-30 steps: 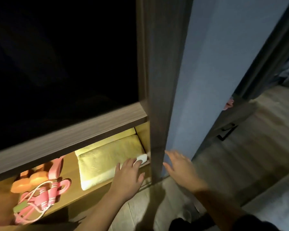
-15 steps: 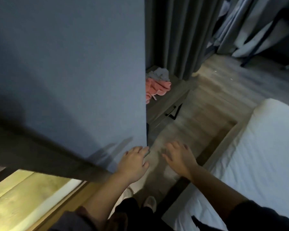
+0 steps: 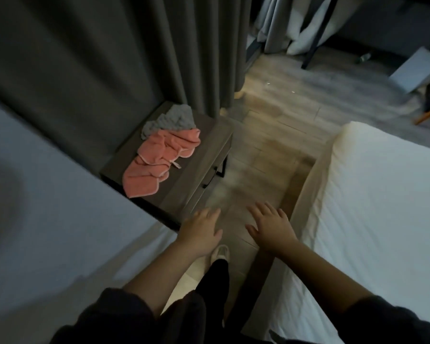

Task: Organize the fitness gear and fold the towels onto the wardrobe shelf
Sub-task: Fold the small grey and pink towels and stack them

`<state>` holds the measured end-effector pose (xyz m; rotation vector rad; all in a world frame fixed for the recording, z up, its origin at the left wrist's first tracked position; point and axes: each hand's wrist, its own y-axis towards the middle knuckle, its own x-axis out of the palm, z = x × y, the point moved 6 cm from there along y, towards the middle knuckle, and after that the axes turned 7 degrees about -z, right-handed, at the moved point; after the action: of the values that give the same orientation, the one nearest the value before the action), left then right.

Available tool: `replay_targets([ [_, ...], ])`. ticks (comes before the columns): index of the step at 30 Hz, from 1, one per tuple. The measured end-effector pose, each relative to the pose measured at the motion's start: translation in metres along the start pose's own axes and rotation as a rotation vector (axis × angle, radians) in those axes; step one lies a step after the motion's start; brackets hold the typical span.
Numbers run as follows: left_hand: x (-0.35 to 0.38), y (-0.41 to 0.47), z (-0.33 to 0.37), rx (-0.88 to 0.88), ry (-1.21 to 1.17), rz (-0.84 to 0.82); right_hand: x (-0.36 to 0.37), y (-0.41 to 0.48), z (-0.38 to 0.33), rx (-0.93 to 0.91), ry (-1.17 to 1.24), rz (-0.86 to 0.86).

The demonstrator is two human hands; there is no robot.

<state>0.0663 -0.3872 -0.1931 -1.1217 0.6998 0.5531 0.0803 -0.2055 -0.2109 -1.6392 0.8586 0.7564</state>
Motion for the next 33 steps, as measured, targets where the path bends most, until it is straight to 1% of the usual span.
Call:
replay_targets([
  [3,-0.035,0.038,-0.002,-0.012,-0.034,-0.003,-0.021,0.037,0.015,0.017,-0.018,-0.052],
  [6,-0.065,0.067,-0.009,-0.039,-0.058,0.028,-0.048,0.074,0.020,0.017,-0.034,-0.050],
  [8,-0.077,0.078,-0.015,-0.074,-0.102,0.016,-0.062,0.096,0.017,0.009,-0.016,-0.077],
  [10,-0.088,0.086,-0.023,-0.104,-0.162,0.018,-0.073,0.118,0.010,-0.023,-0.013,-0.117],
  [13,-0.101,0.098,-0.042,-0.163,-0.253,0.056,-0.086,0.153,-0.006,-0.119,-0.039,-0.155],
  [18,-0.112,0.124,-0.080,-0.360,-0.425,0.106,-0.117,0.226,-0.019,-0.257,-0.152,-0.230],
  [22,-0.123,0.148,-0.099,-0.508,-0.485,0.244,-0.151,0.283,-0.028,-0.445,-0.266,-0.257],
  [26,-0.126,0.172,-0.094,-0.647,-0.729,0.334,-0.185,0.341,-0.047,-0.609,-0.375,-0.253],
  [28,-0.124,0.184,-0.100,-0.712,-0.802,0.354,-0.191,0.367,-0.061,-0.679,-0.392,-0.245],
  [30,-0.127,0.195,-0.113,-0.775,-0.812,0.411,-0.187,0.394,-0.076,-0.712,-0.427,-0.266],
  [33,-0.128,0.213,-0.136,-0.863,-0.711,0.456,-0.169,0.434,-0.096,-0.664,-0.456,-0.394],
])
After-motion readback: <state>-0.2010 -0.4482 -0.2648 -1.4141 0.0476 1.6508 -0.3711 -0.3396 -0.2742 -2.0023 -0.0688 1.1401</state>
